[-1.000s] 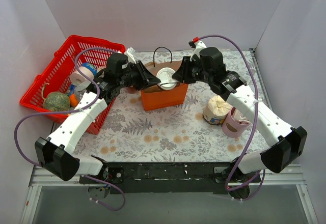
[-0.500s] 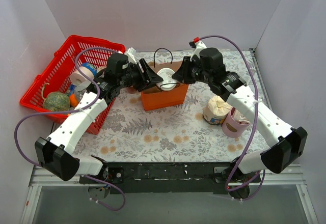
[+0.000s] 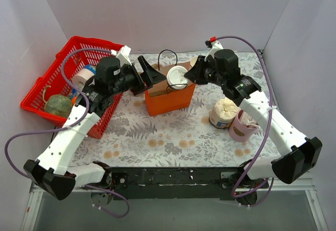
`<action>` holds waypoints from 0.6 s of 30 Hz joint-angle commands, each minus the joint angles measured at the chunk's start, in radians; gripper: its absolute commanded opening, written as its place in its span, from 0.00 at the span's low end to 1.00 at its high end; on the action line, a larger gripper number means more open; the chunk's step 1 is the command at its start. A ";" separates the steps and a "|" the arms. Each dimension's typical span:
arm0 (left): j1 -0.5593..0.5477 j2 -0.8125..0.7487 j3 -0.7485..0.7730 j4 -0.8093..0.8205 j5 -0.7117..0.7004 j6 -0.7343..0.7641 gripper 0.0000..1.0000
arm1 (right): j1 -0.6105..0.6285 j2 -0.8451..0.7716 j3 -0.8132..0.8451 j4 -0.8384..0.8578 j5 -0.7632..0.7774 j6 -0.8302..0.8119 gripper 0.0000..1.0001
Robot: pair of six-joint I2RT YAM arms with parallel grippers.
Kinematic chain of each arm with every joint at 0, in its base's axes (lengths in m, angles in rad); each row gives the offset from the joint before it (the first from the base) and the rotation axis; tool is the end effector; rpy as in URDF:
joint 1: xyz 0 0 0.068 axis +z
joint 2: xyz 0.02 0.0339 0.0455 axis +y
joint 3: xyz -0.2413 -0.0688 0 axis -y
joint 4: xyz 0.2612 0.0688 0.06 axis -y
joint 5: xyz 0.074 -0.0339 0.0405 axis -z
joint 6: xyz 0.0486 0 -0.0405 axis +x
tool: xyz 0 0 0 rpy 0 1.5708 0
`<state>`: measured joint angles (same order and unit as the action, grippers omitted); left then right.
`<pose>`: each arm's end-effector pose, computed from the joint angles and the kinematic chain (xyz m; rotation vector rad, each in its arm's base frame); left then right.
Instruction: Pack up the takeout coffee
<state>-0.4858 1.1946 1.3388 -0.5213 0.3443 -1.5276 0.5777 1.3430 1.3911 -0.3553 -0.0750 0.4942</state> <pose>0.2510 -0.1511 0.3907 -0.9118 2.1370 -1.5395 0.2830 0.1889 0.3840 -0.1354 1.9531 0.7945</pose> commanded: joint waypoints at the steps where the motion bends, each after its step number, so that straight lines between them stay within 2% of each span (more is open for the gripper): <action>1: 0.001 -0.052 0.088 -0.100 -0.154 0.058 0.98 | -0.006 -0.025 -0.007 0.061 0.011 -0.003 0.11; 5: 0.001 -0.035 0.122 -0.232 -0.405 0.078 0.98 | -0.009 -0.016 -0.001 0.068 0.011 -0.008 0.11; 7: 0.003 -0.003 0.108 -0.276 -0.435 0.076 0.98 | -0.010 -0.015 -0.001 0.072 0.003 -0.013 0.11; 12: 0.001 0.062 0.076 -0.264 -0.447 0.073 0.97 | -0.010 -0.019 -0.007 0.072 0.000 -0.020 0.11; 17: 0.000 0.103 0.068 -0.227 -0.472 0.066 0.81 | -0.010 -0.030 -0.012 0.058 0.014 -0.052 0.11; 18: -0.003 0.106 0.068 -0.215 -0.478 0.070 0.75 | -0.010 -0.033 -0.014 0.055 0.018 -0.071 0.12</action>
<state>-0.4862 1.3117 1.4094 -0.7555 -0.0731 -1.4700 0.5713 1.3415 1.3911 -0.3378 -0.0738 0.4732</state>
